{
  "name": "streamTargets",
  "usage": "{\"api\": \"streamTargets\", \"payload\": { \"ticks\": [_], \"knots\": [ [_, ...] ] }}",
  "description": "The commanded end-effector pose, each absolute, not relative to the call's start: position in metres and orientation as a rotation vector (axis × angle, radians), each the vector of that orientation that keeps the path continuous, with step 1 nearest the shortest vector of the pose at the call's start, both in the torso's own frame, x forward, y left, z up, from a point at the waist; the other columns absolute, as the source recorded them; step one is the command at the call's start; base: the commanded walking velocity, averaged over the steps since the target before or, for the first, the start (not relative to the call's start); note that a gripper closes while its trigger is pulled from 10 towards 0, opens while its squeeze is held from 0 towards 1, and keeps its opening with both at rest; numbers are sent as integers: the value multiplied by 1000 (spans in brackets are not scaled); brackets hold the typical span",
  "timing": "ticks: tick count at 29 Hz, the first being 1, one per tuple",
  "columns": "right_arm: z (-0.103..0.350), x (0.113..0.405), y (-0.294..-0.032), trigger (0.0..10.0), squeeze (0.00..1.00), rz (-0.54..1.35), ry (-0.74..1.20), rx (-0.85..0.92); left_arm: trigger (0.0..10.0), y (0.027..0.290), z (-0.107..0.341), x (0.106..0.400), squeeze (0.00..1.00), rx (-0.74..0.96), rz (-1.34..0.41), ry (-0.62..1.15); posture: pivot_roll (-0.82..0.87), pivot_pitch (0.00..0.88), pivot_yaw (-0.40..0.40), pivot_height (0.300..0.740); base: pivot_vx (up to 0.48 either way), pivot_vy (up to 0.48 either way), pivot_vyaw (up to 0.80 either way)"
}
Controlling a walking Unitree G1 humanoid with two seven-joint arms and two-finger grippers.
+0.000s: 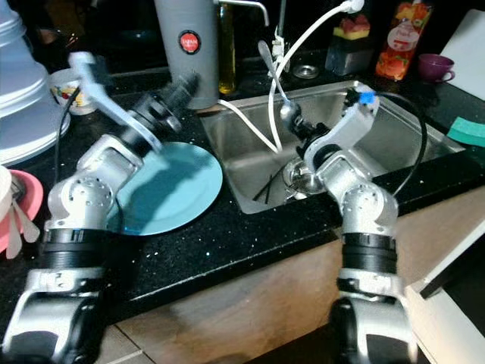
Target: Kitchen organization
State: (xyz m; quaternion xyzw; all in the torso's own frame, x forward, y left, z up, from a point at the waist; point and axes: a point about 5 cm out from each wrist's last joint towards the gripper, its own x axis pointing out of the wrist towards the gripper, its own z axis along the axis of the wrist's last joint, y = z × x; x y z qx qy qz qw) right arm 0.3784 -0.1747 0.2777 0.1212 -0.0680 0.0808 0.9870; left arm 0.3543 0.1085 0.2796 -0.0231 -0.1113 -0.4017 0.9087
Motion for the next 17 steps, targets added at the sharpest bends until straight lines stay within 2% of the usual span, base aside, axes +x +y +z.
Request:
{"api": "streamTargets", "payload": {
  "ticks": [1, 2, 3, 4, 5, 6, 8, 17],
  "knots": [
    [268, 380, -164, 0, 0, 191, -119, 108, 10000, 96, 268, 351, 0, 119, -878, -190, -21, 74, 46, 740, 0, 0, 0],
    [268, 380, -164, 0, 0, 191, -119, 108, 10000, 96, 268, 351, 0, 119, -878, -190, -21, 74, 46, 740, 0, 0, 0],
    [264, 381, -163, 4078, 0, 188, -105, 25, 10000, 92, 263, 349, 0, 169, -904, -173, -21, 75, 46, 740, 0, 0, 0],
    [264, 381, -163, 4078, 0, 188, -105, 25, 10000, 92, 263, 349, 0, 169, -904, -173, -21, 75, 46, 740, 0, 0, 0],
    [257, 382, -160, 10000, 0, 184, -77, -77, 10000, 87, 261, 348, 0, 220, -933, -153, -22, 79, 46, 740, 0, 0, 0],
    [257, 382, -160, 10000, 0, 184, -77, -77, 10000, 87, 261, 348, 0, 220, -933, -153, -22, 79, 46, 740, 0, 0, 0],
    [242, 383, -158, 10000, 0, 183, -17, -249, 10000, 82, 255, 347, 0, 310, -969, -114, -22, 78, 47, 740, 0, 0, 0],
    [220, 381, -156, 10000, 0, 233, 89, -407, 10000, 83, 246, 349, 0, 444, -989, -57, -25, 77, 52, 740, 0, 0, 0]
  ]
}}
